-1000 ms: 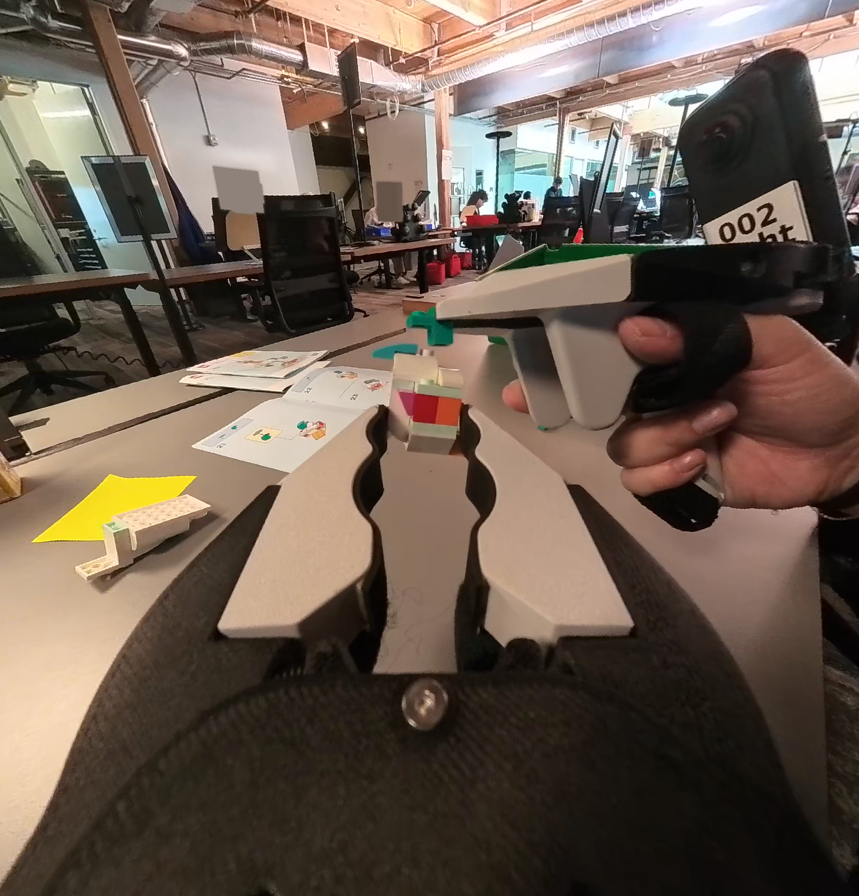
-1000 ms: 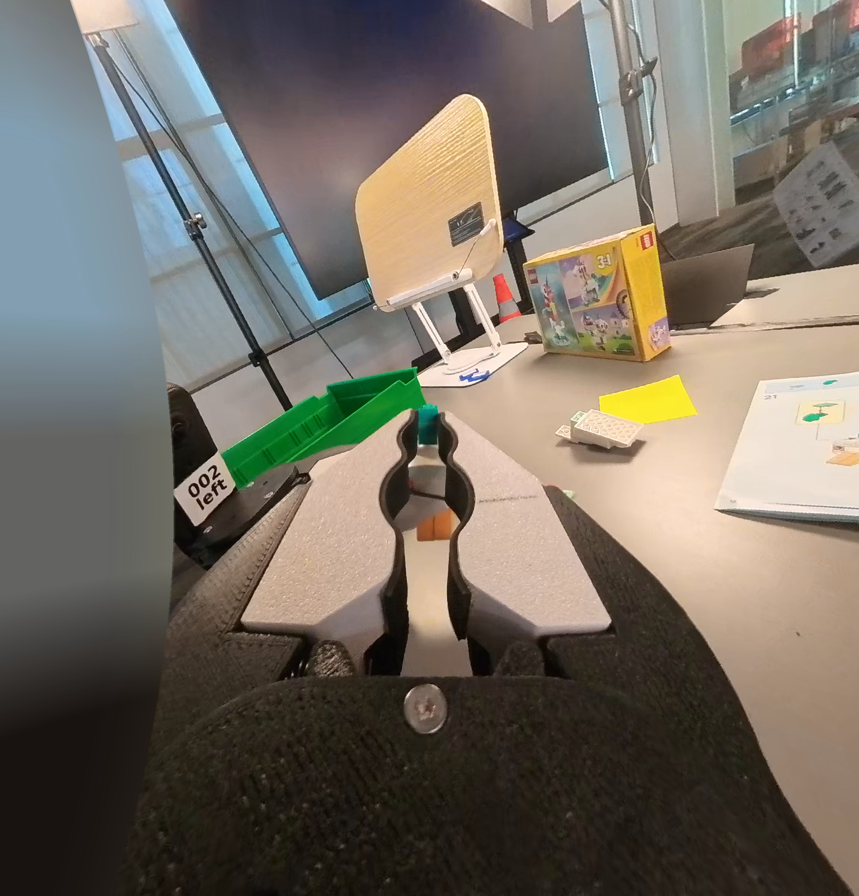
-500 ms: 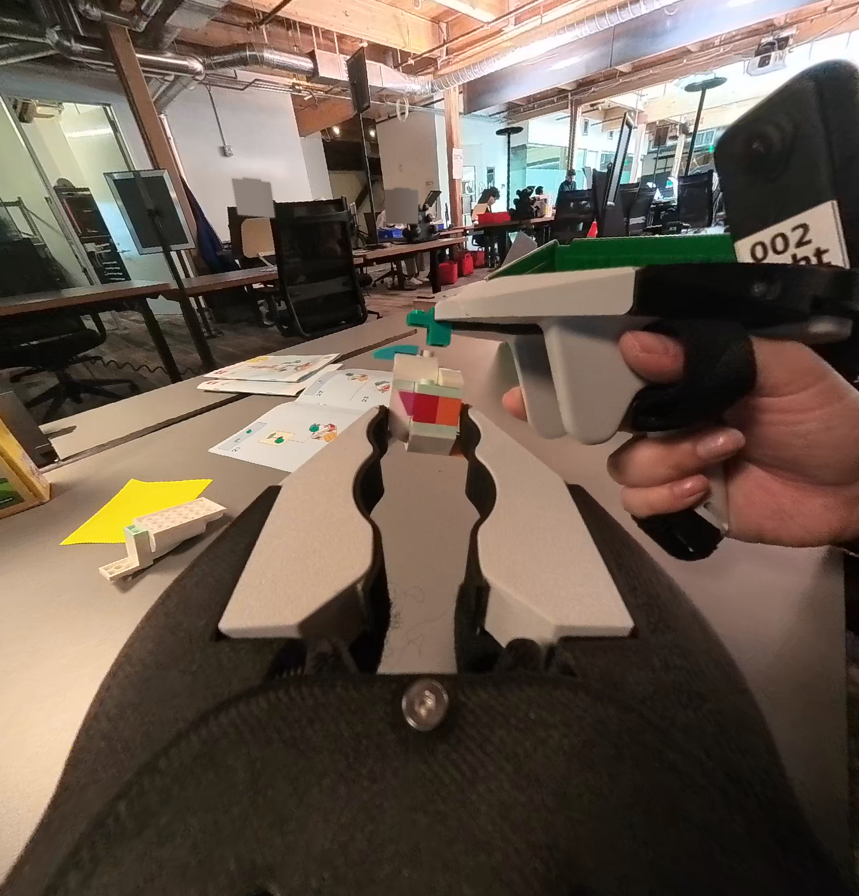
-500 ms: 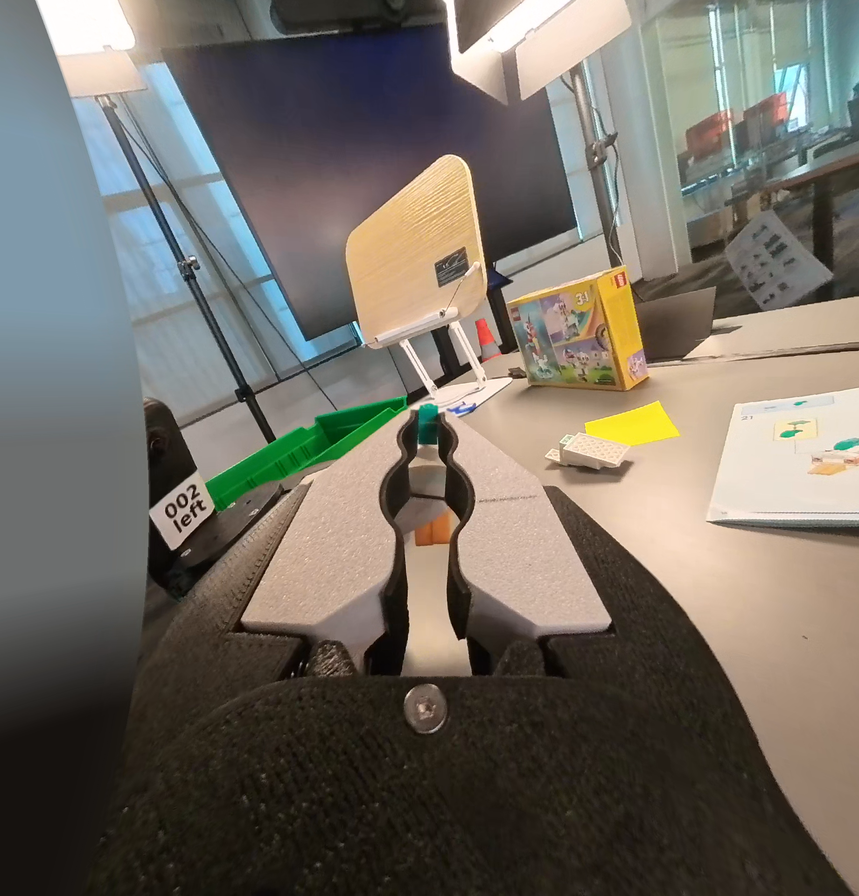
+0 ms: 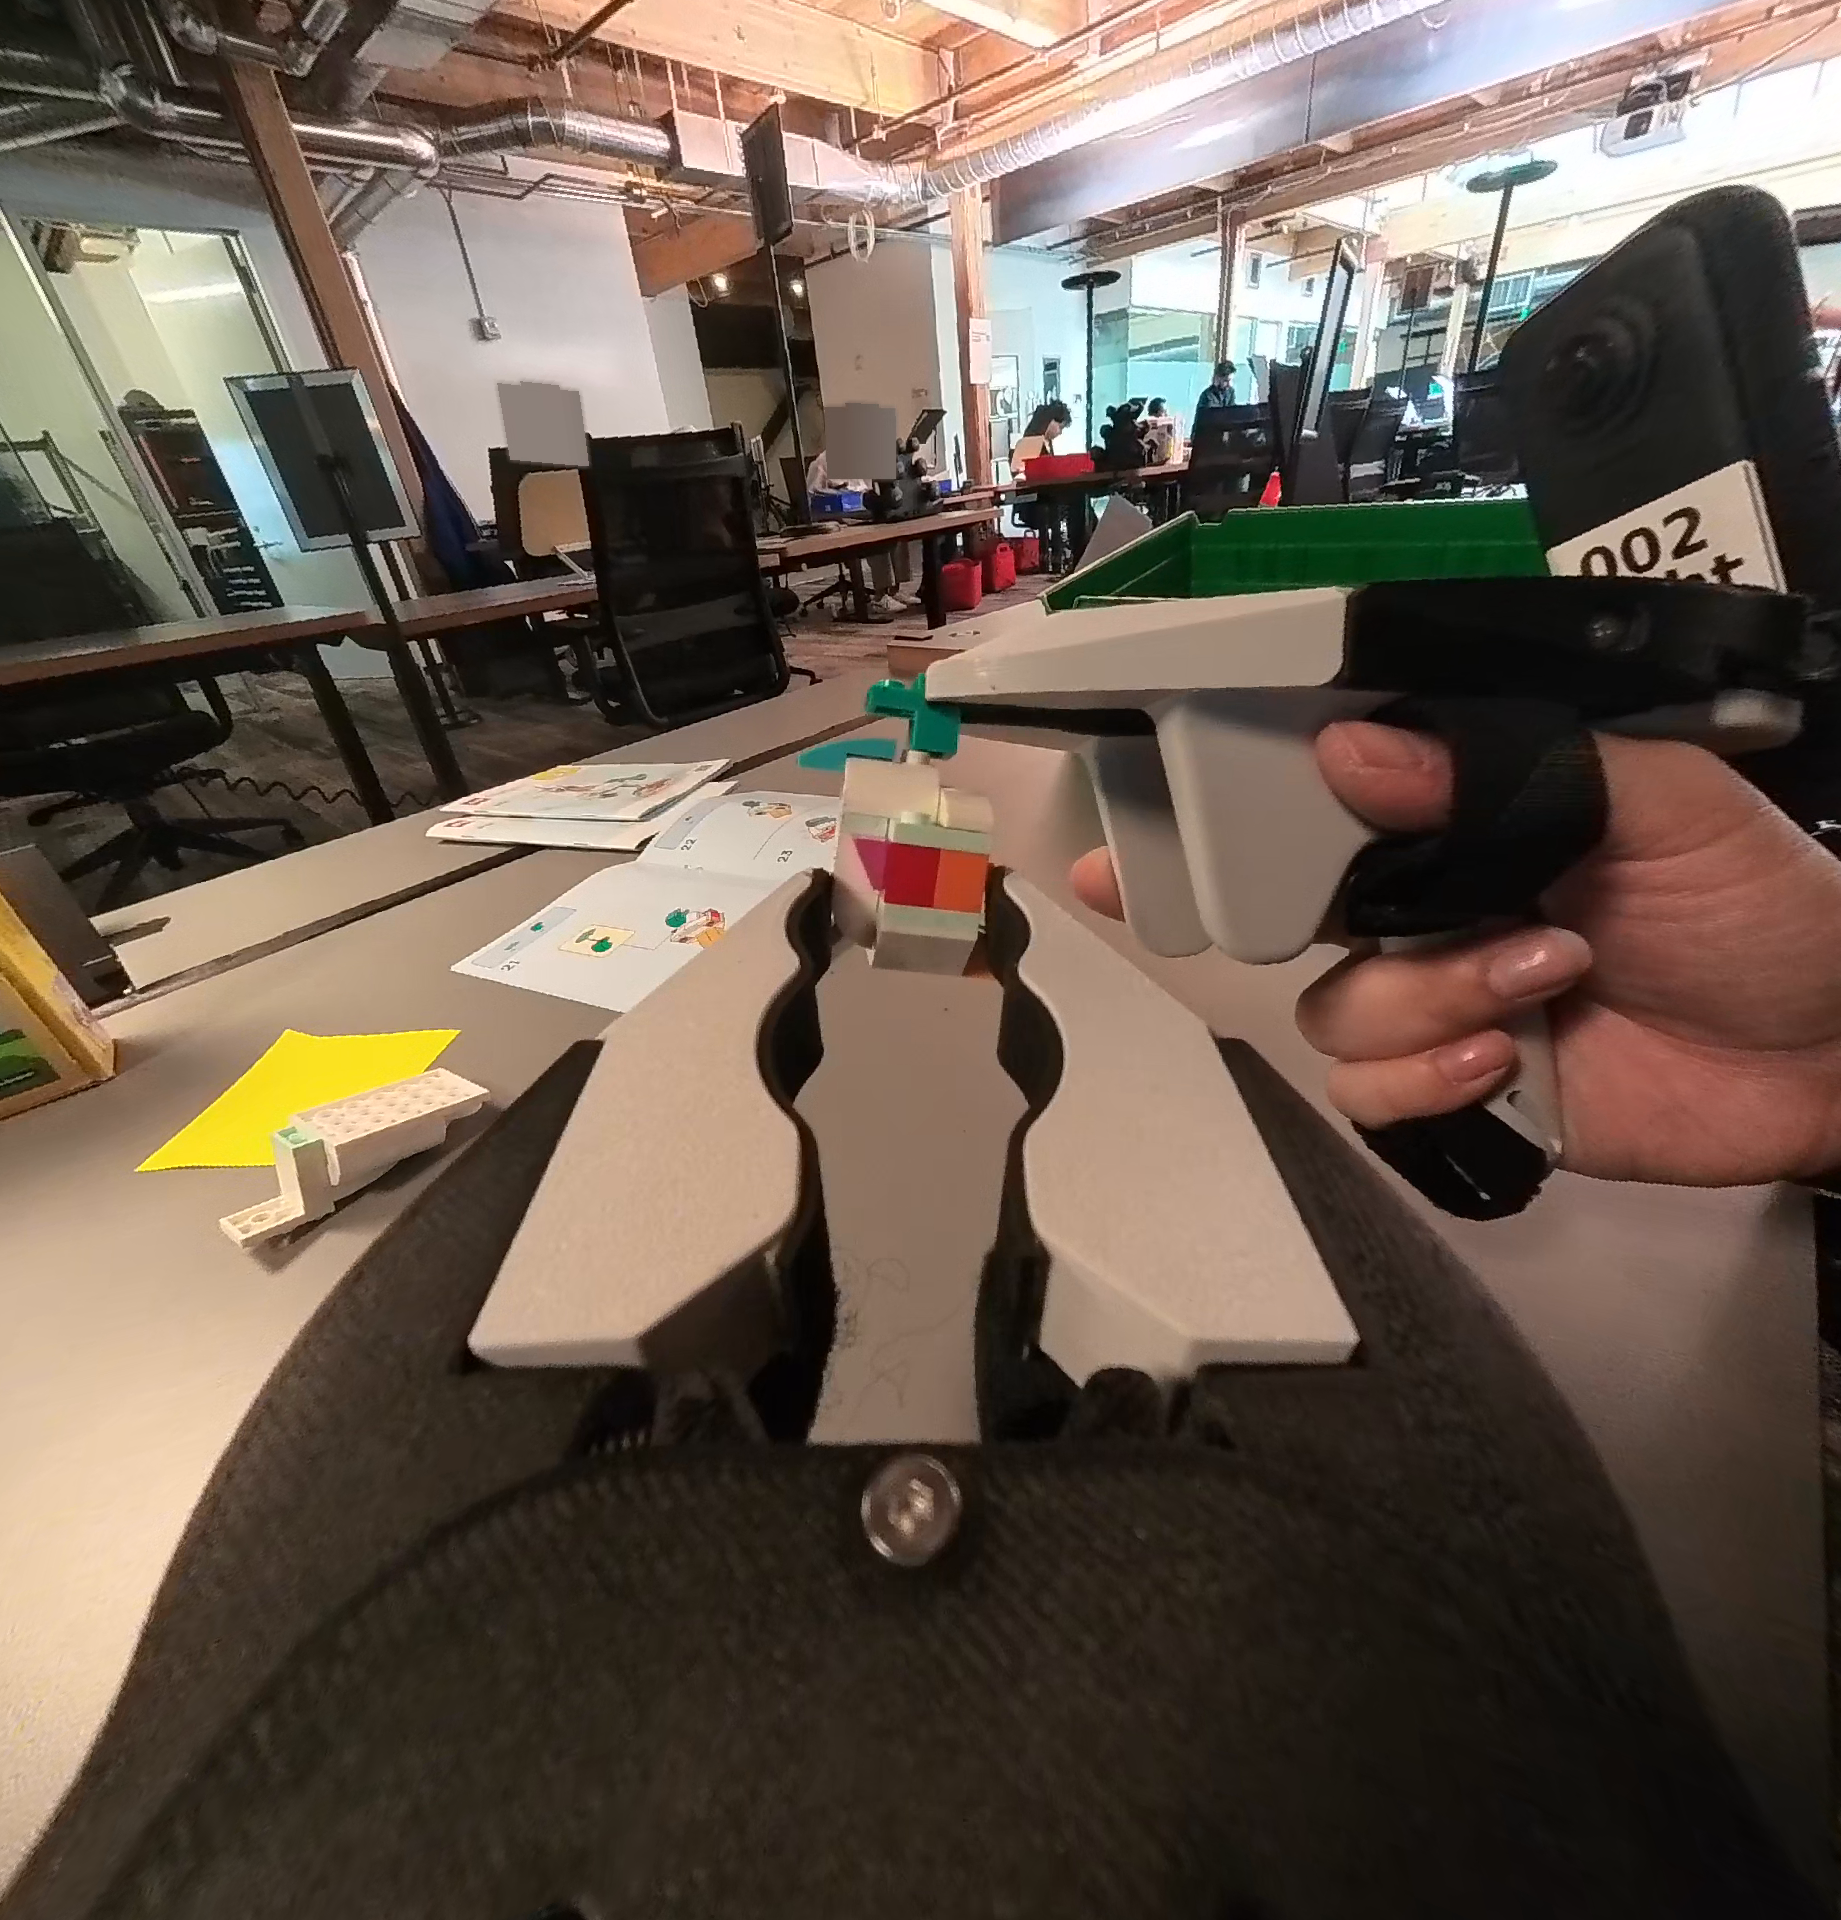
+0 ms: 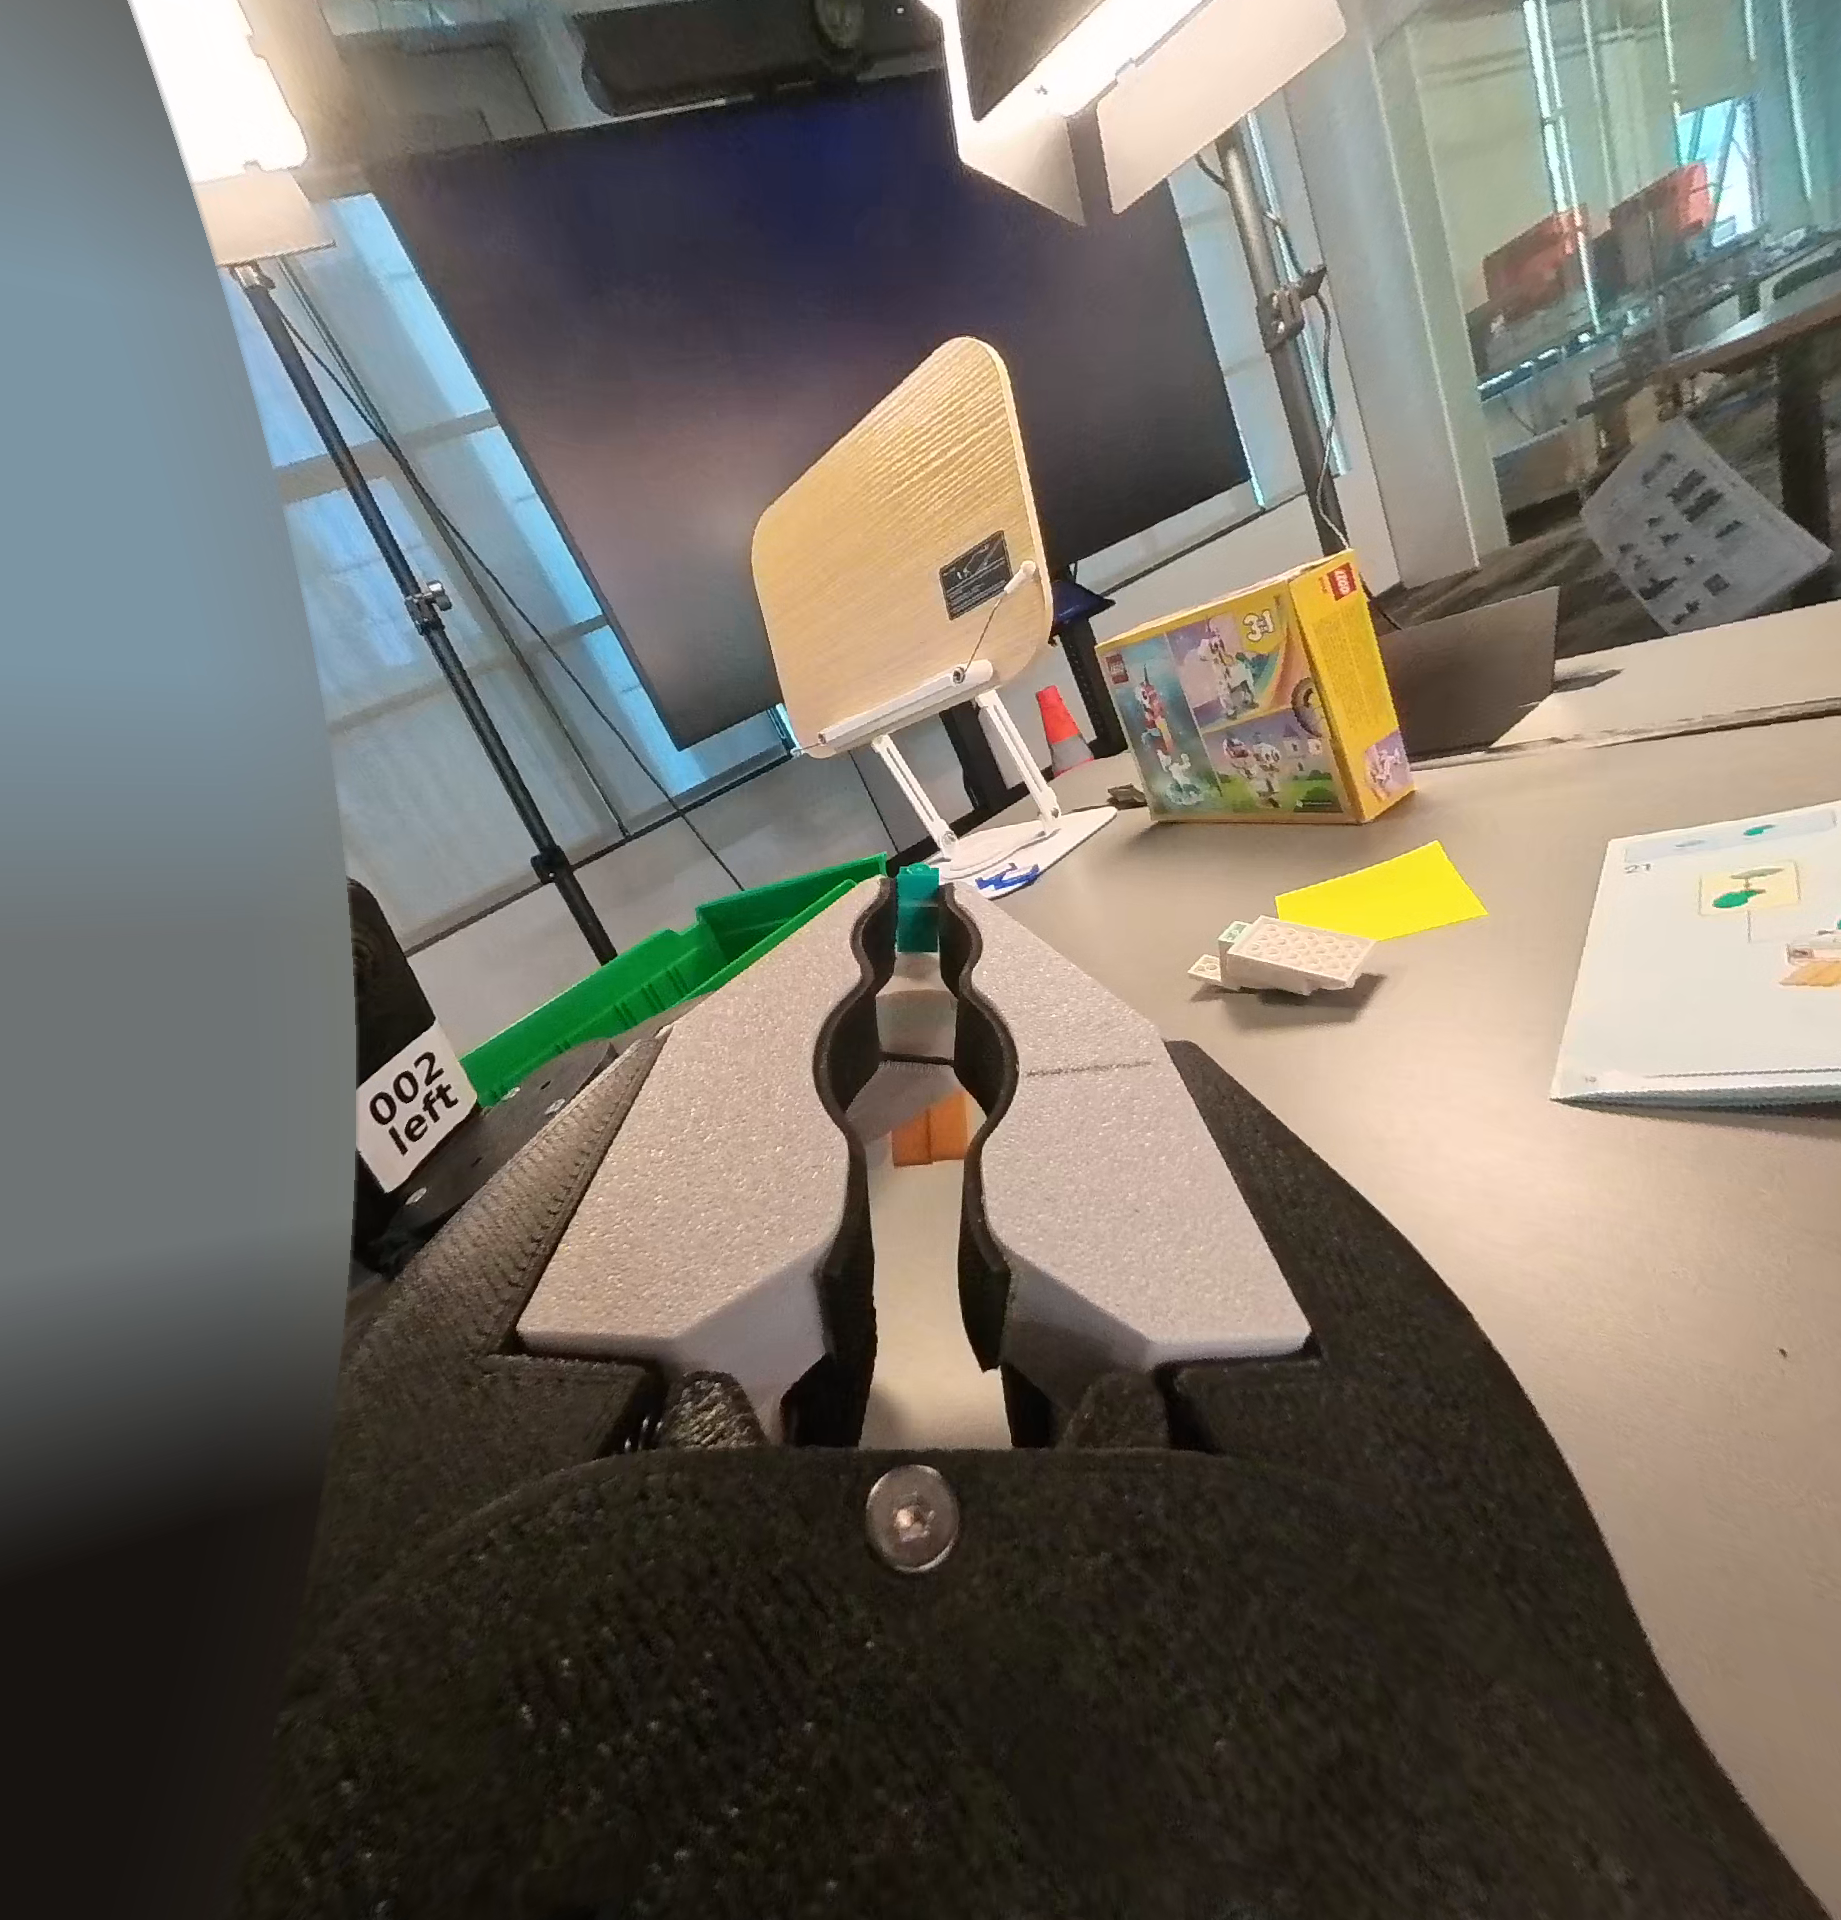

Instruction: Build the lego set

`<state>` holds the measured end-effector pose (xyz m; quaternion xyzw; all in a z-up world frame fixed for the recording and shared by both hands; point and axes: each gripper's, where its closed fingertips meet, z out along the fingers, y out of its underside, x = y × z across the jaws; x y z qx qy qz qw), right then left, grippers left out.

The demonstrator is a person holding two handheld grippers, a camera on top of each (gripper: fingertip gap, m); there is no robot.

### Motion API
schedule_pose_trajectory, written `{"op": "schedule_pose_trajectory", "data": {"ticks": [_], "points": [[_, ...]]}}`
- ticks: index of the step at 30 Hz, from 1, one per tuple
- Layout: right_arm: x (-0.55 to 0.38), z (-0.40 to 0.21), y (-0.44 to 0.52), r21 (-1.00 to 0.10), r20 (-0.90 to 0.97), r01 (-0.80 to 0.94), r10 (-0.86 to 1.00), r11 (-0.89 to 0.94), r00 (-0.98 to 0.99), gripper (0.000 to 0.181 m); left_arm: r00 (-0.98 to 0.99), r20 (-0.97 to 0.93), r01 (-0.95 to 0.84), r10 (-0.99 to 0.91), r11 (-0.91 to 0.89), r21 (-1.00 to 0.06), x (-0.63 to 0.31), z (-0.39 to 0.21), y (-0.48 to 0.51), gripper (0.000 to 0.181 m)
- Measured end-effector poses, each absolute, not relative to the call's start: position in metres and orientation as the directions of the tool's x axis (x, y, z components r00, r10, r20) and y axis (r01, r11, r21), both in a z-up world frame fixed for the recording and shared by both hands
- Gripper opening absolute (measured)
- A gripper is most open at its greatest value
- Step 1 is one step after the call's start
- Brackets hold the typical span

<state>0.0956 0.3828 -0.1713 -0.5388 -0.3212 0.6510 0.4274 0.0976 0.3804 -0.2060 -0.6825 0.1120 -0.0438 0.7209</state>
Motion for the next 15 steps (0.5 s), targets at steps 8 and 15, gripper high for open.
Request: {"op": "schedule_pose_trajectory", "data": {"ticks": [8,15], "points": [[0.097,-0.172,0.3822,-0.878,-0.427,-0.212,0.902,-0.429,-0.057,0.005,0.972,-0.109,-0.097,-0.208,0.069,-0.993,0.0962,-0.2058,0.3799,0.028],[0.0974,-0.1723,0.381,-0.879,-0.423,-0.219,0.905,-0.424,-0.055,0.005,0.974,-0.107,-0.094,-0.199,0.073,-0.993,0.0944,-0.2052,0.3794,0.028]]}}
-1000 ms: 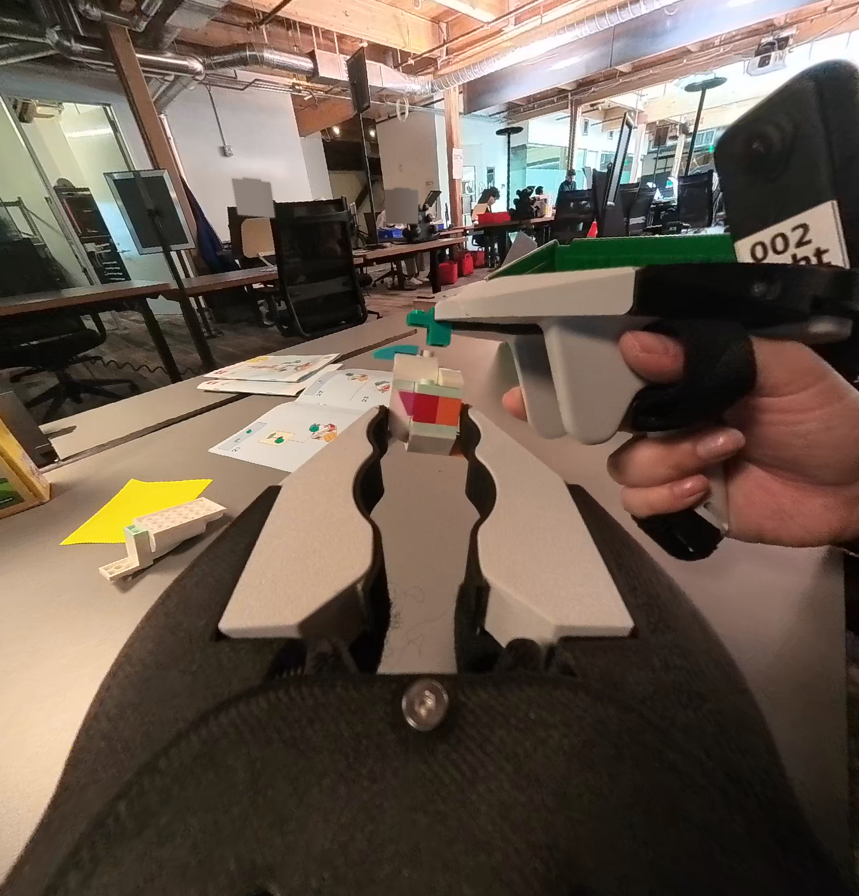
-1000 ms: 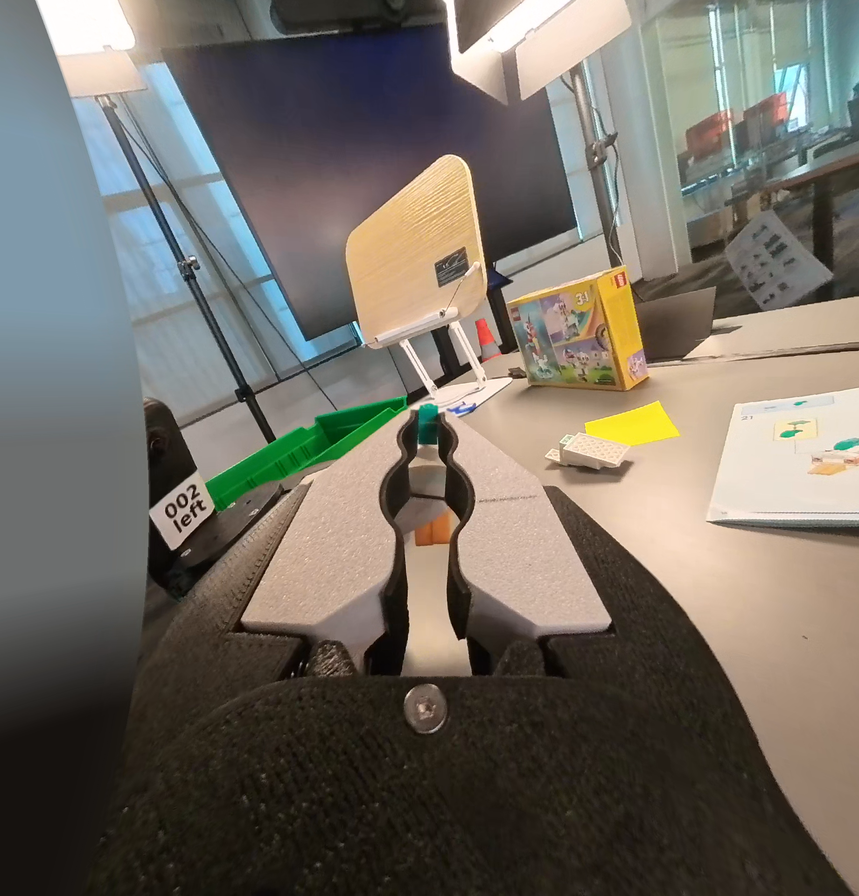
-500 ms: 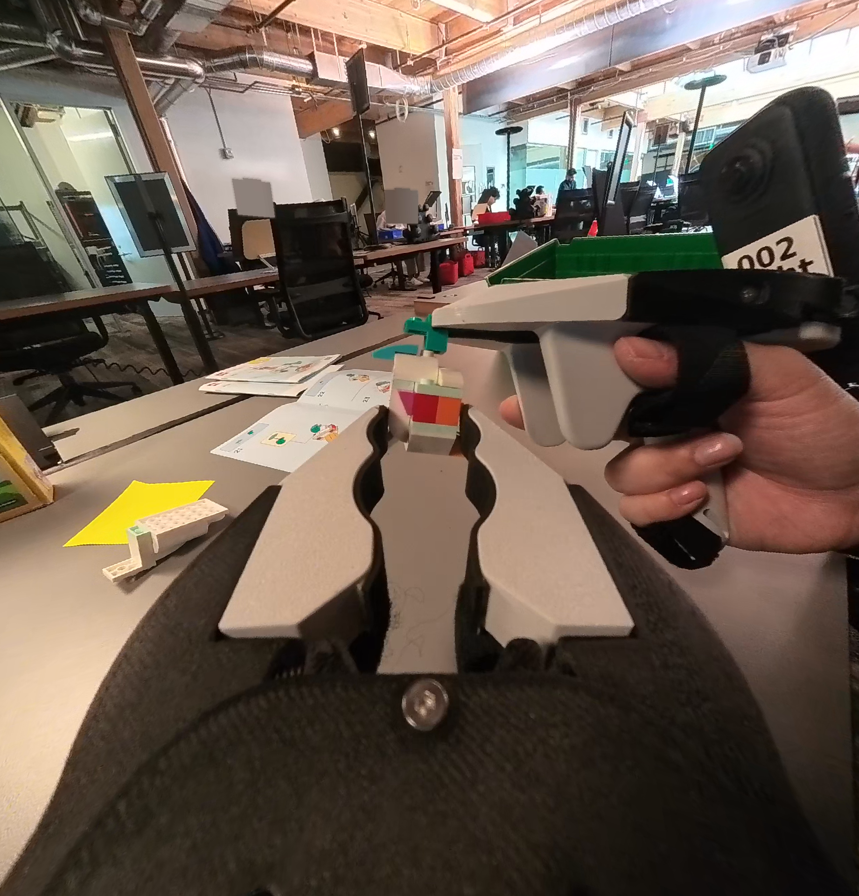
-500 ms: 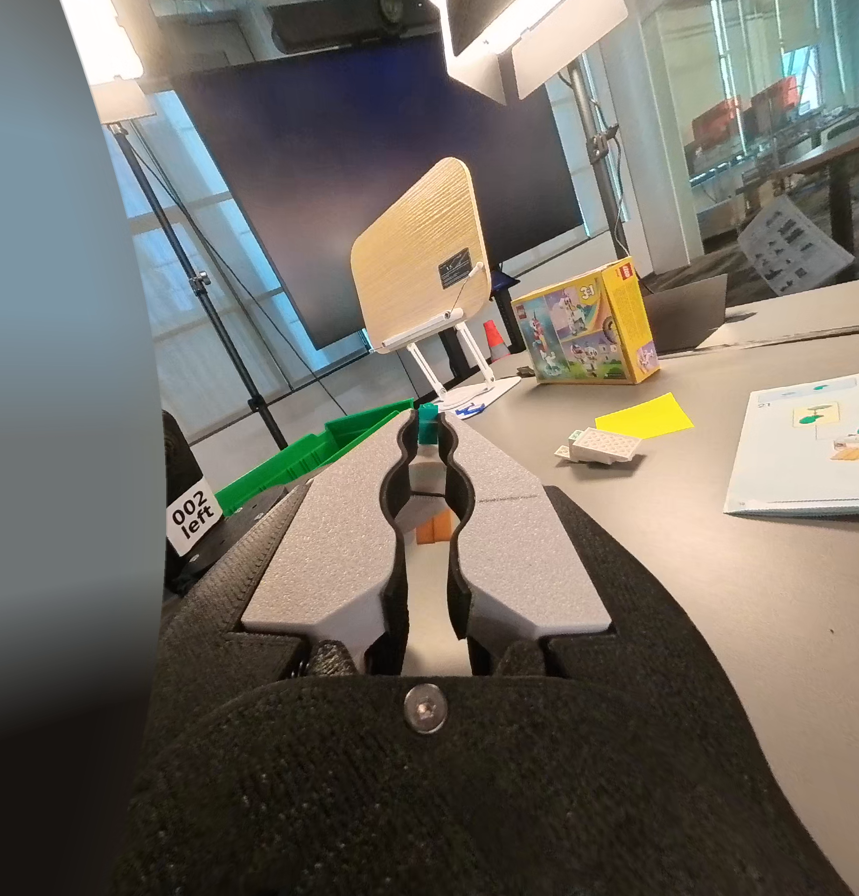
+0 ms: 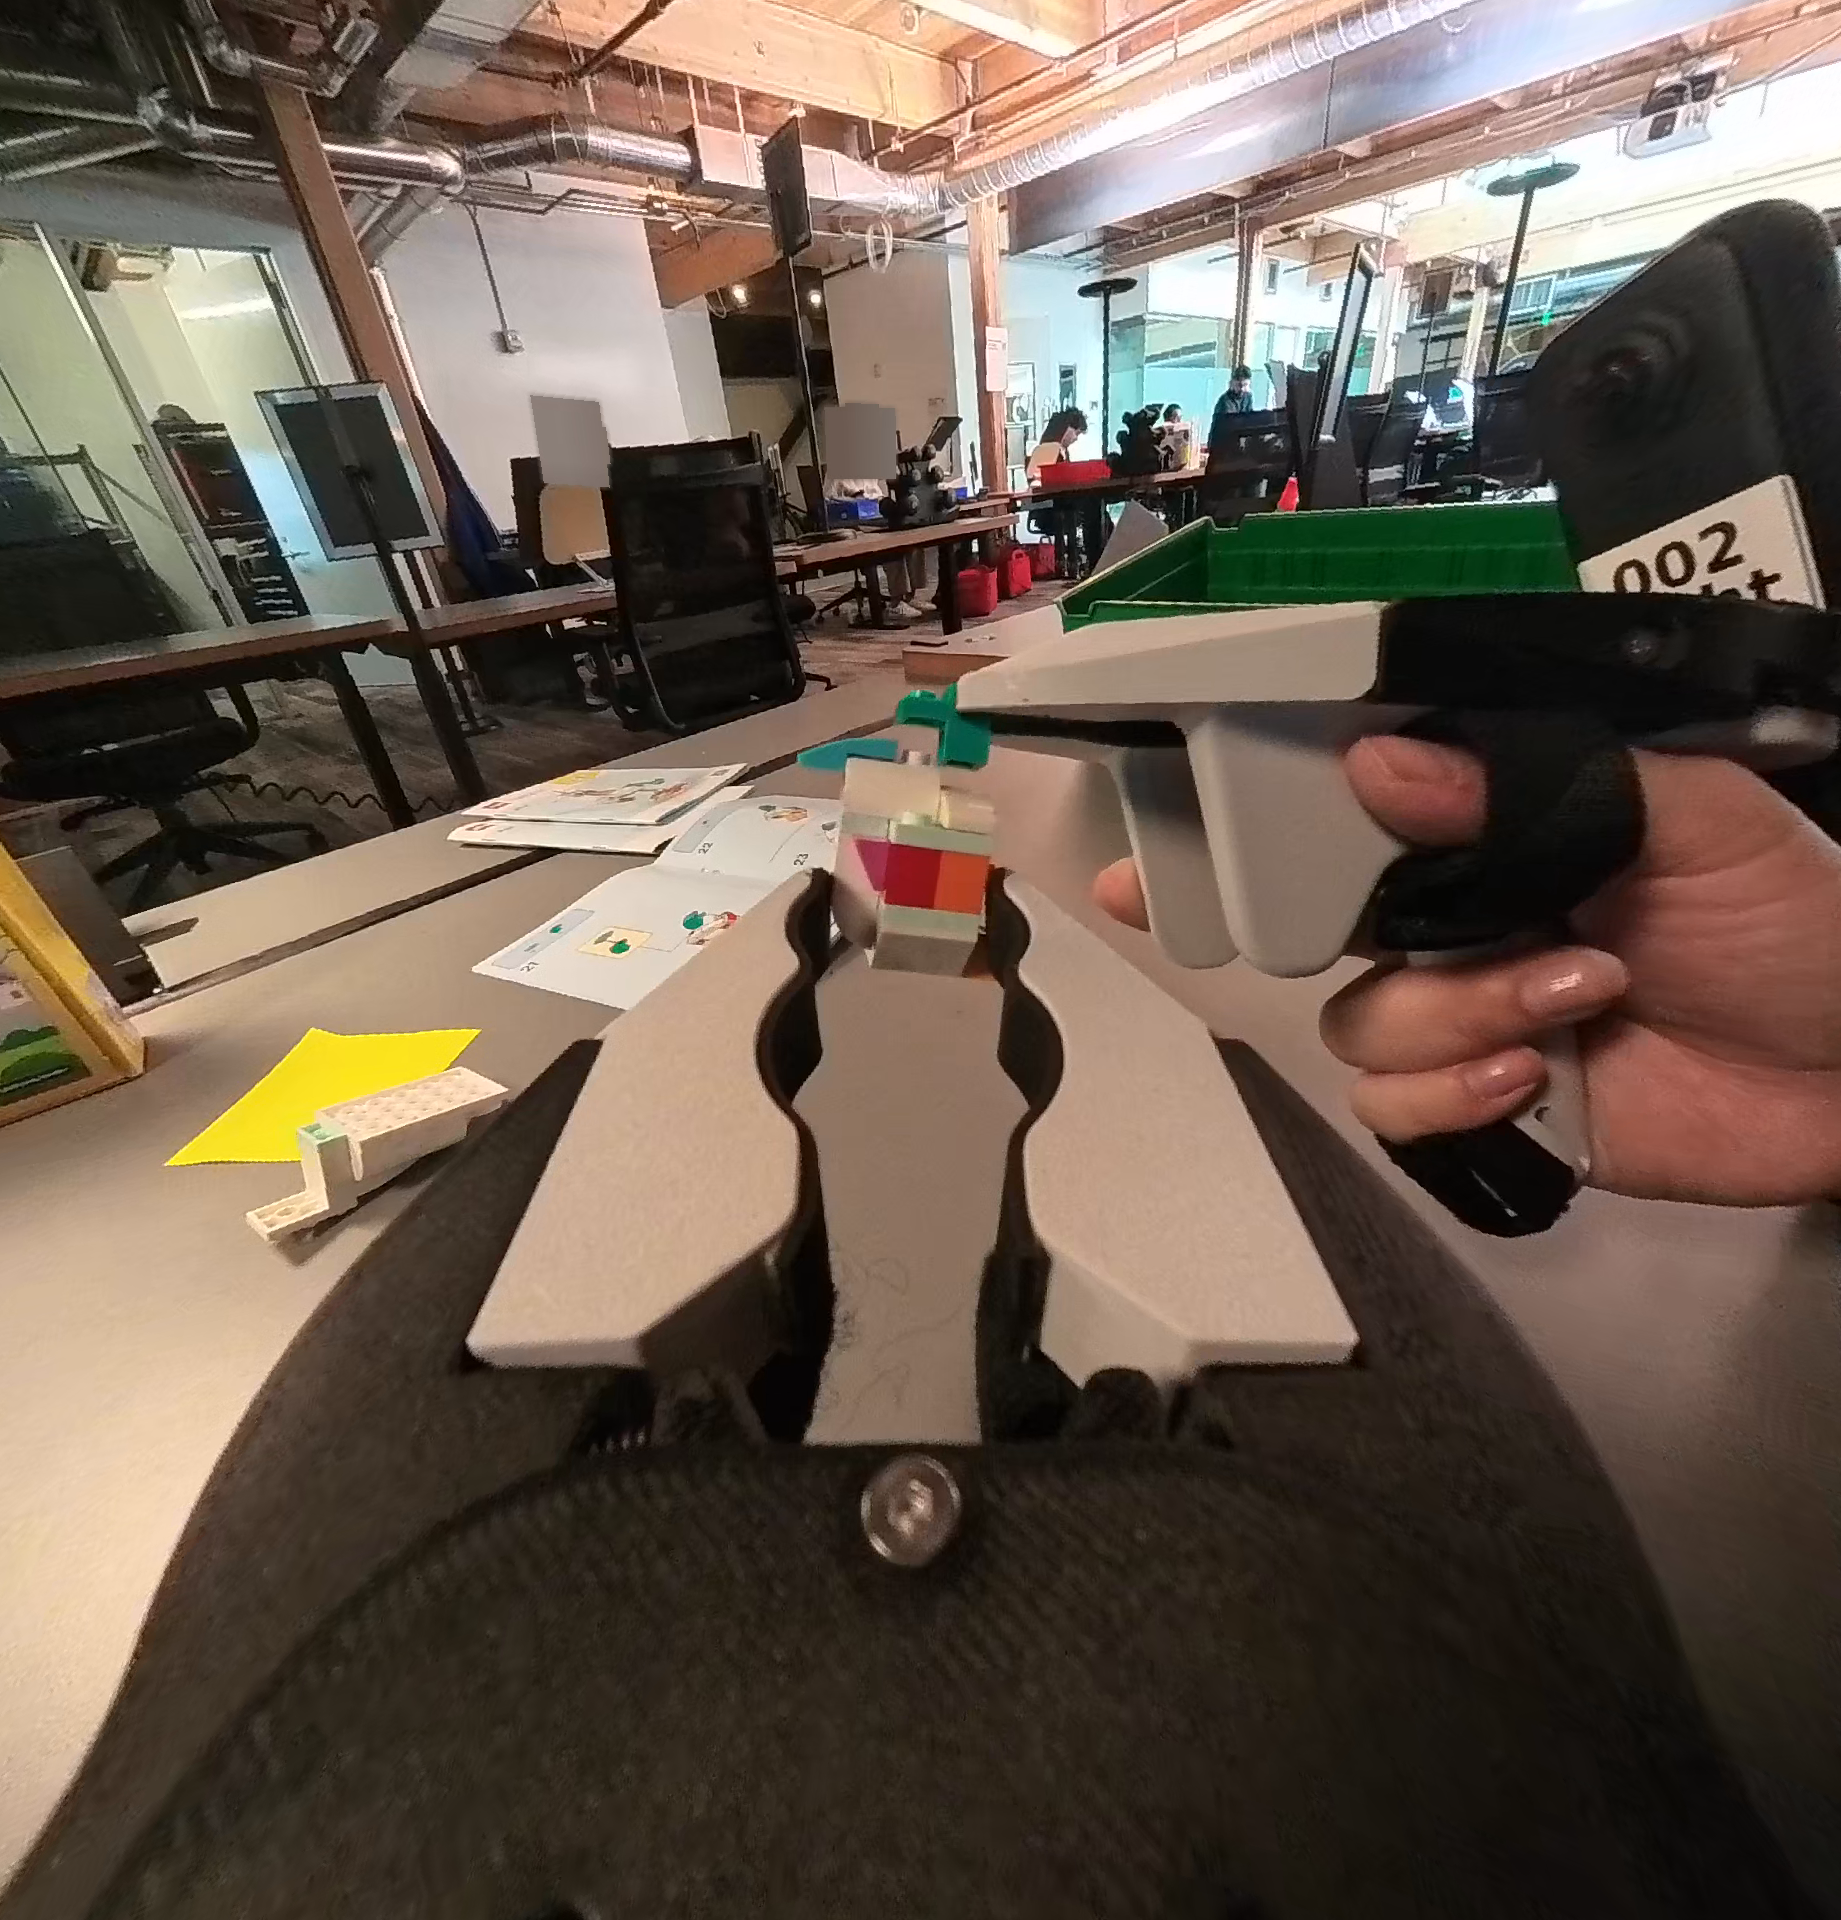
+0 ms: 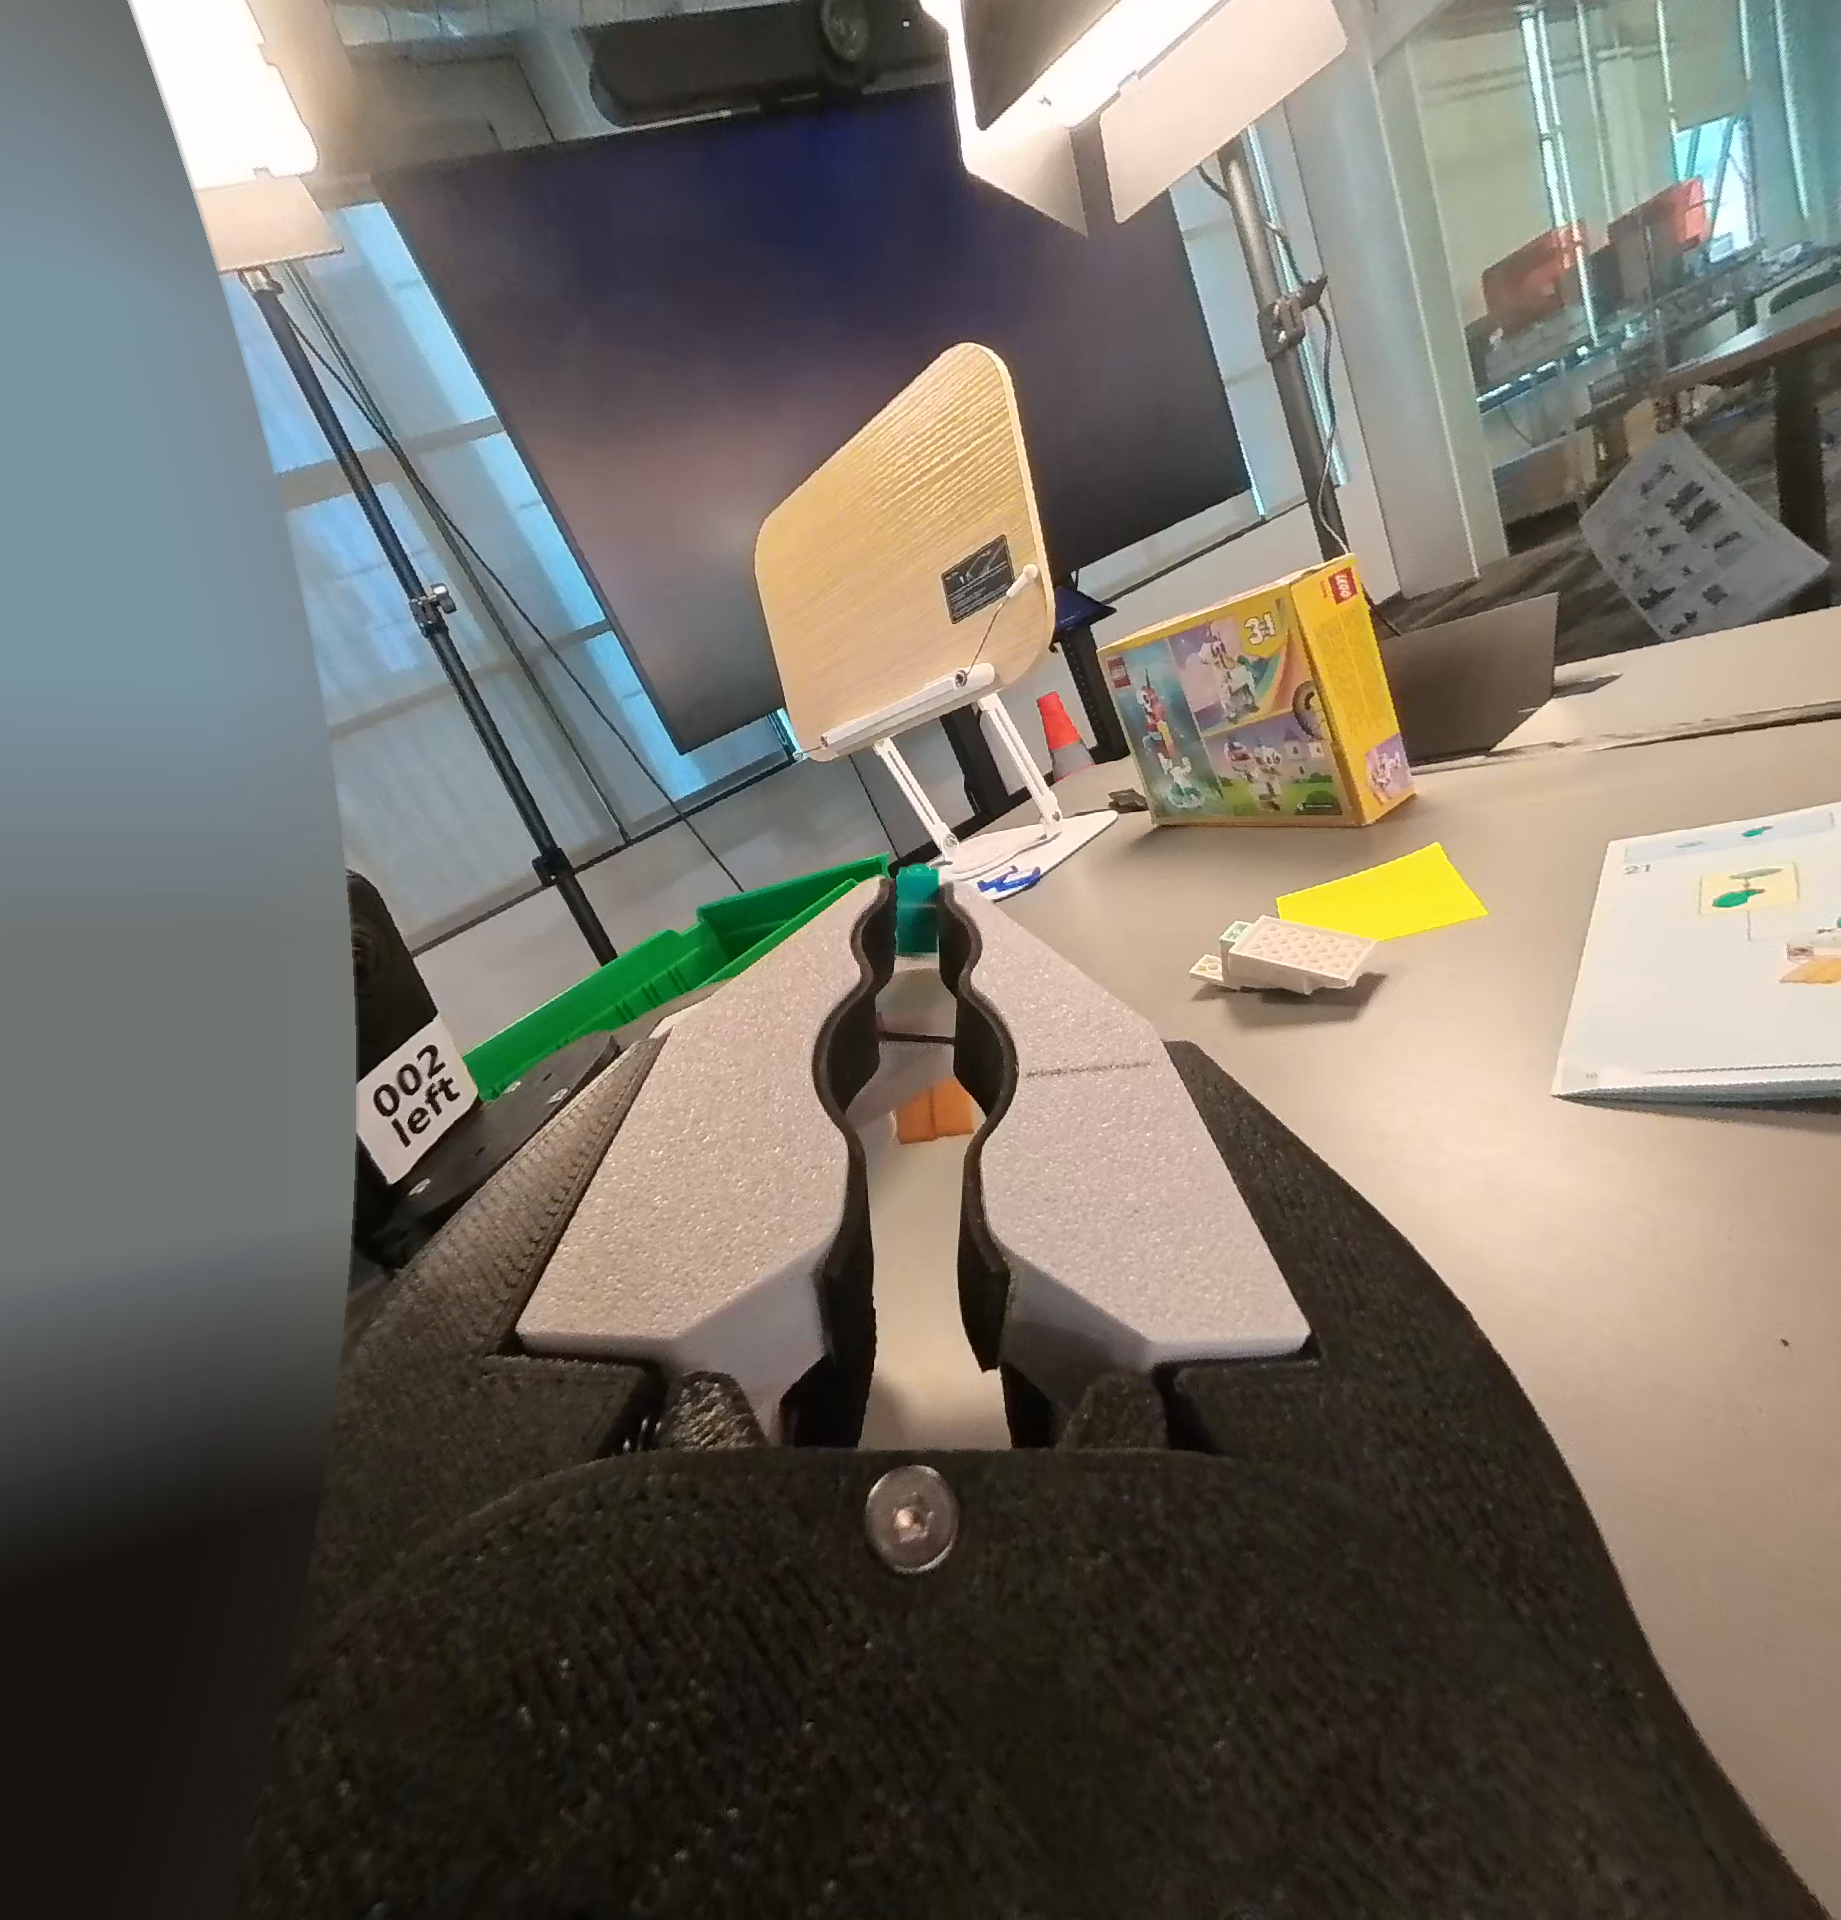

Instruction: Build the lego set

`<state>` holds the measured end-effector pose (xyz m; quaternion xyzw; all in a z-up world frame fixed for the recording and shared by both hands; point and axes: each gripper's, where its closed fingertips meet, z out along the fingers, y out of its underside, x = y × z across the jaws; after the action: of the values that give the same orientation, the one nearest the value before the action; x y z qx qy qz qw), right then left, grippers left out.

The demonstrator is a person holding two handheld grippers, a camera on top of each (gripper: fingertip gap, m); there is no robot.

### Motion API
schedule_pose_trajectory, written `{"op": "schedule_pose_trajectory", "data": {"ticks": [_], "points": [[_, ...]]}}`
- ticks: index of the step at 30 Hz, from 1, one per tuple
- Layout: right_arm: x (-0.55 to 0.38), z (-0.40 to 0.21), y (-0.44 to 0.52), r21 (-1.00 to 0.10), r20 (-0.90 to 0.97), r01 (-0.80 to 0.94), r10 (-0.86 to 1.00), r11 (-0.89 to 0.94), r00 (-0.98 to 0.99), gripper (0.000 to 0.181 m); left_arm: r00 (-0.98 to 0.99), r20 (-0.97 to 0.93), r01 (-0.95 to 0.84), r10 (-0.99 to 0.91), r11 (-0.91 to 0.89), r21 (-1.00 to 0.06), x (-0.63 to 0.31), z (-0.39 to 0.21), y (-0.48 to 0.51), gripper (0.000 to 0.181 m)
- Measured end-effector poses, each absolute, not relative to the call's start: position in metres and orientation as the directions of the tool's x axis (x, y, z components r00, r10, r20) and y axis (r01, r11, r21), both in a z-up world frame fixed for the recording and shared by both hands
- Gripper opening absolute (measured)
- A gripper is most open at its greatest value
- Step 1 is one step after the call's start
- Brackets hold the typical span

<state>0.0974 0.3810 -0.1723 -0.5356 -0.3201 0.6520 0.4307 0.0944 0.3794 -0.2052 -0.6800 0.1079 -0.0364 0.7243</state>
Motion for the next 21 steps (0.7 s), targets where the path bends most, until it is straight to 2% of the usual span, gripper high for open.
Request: {"op": "schedule_pose_trajectory", "data": {"ticks": [21], "points": [[0.0972,-0.1691,0.382,-0.881,-0.418,-0.217,0.907,-0.421,-0.062,0.005,0.972,-0.12,-0.105,-0.202,0.081,-0.991,0.0954,-0.2042,0.3793,0.028]]}}
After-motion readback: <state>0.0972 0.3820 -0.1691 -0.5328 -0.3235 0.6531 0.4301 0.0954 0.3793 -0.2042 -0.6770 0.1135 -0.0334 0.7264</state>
